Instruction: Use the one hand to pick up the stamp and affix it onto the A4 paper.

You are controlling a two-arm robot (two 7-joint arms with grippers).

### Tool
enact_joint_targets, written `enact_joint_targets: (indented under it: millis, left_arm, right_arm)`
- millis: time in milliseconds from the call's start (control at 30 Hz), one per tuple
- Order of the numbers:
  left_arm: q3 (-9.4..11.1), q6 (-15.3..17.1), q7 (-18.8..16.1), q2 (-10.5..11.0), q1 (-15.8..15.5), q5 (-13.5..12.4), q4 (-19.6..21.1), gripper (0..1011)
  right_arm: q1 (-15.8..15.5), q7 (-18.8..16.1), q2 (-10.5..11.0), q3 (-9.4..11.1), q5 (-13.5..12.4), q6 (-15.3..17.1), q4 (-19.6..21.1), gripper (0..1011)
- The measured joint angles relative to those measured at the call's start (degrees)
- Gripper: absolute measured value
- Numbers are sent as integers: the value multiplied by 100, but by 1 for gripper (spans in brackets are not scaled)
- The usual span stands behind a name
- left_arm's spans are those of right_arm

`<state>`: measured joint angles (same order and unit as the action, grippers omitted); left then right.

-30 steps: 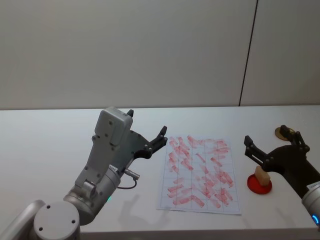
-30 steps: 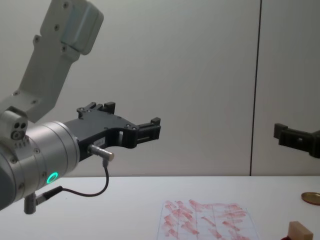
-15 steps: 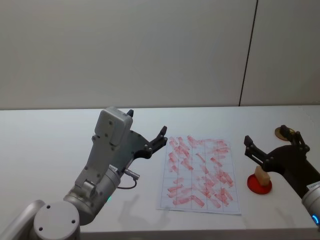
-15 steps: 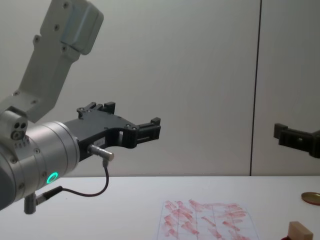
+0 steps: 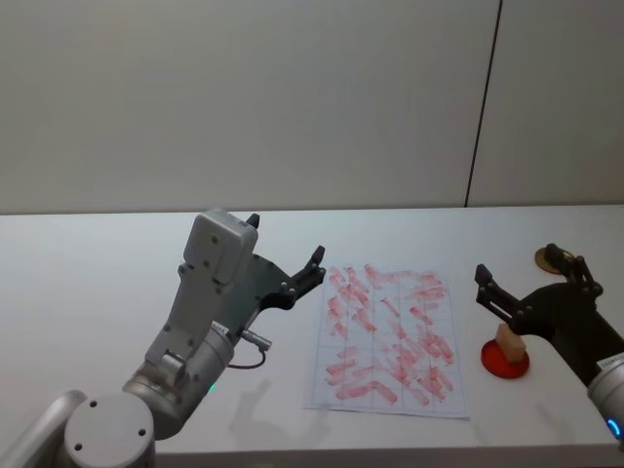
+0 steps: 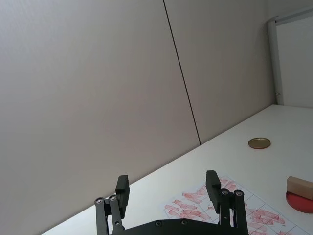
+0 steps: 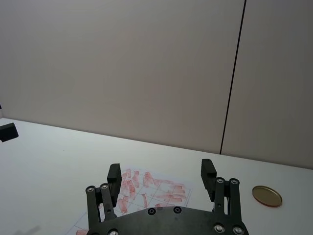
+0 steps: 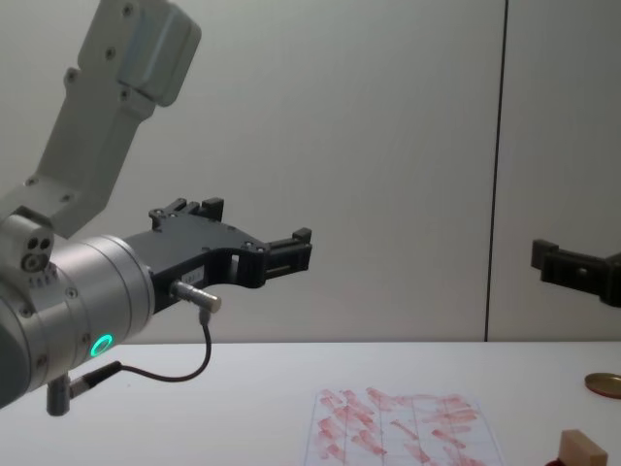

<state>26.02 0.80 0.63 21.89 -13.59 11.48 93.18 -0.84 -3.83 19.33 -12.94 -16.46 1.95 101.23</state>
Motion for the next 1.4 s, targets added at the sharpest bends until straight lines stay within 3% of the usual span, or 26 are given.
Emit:
enact_joint_targets:
  millis: [1400]
  left_arm:
    - [0, 0, 0, 0, 0, 0, 0, 993]
  right_arm:
    - [11, -2, -6, 2, 0, 6, -5, 1001]
